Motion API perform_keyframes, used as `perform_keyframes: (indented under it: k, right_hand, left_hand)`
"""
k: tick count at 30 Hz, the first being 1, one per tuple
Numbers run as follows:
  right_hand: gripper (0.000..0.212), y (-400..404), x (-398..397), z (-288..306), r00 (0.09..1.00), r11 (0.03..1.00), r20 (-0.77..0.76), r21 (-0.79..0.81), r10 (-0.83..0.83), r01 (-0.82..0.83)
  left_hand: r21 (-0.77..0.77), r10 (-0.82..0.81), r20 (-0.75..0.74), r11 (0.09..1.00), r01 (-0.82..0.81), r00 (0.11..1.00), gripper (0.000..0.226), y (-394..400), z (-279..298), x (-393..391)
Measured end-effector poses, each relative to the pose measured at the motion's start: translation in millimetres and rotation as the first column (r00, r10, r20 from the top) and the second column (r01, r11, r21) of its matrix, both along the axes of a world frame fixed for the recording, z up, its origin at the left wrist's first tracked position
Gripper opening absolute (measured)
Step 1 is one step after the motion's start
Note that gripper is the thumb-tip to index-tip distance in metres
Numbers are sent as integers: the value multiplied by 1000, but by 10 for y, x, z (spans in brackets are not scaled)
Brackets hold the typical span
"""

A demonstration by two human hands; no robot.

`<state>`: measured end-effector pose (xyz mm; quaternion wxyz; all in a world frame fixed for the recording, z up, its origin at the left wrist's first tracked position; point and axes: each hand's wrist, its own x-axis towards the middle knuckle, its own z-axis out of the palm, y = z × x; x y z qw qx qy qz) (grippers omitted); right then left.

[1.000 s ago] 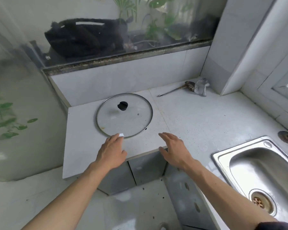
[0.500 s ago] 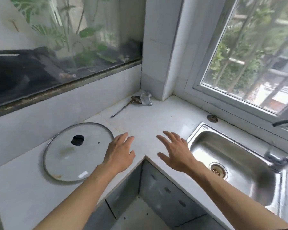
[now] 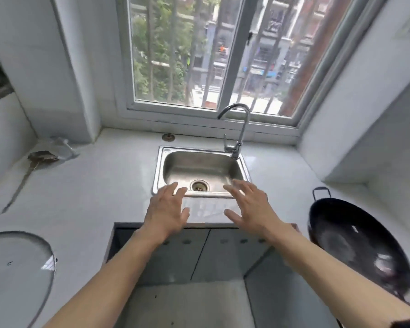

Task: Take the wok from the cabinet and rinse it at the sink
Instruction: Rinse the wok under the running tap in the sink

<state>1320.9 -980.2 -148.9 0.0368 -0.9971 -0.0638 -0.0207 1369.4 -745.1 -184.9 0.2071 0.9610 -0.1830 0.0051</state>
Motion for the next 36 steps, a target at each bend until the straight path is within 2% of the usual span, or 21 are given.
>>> perform_keyframes:
  k: [8,16,20,27,36]
  right_hand:
    - [76,-1147,-1632,74,908,909,31,19,-418,417]
    - [75,-1595,-3168,-143,808,805,17,94,-589,585]
    - [71,-1660,-3695,-128,760,755,33,150,-649,639]
    - [67,-1941,-3992,65,671,675,94,191,-735,713]
    - [74,-2219,-3394,141,626,627,52,99,-779,773]
  left_hand:
    - [41,-384,57,923,382,921,61,-1456,297,-625]
    - [85,-527,-15,846,527,849,54,-2100,359,-1836]
    - [114,-572,-5,815,568,820,55,-2287,439,-2184]
    - [99,-641,36,766,636,767,56,-2691,567,-2219]
    - [80,-707,68,707,703,704,50,-3166,530,-1434]
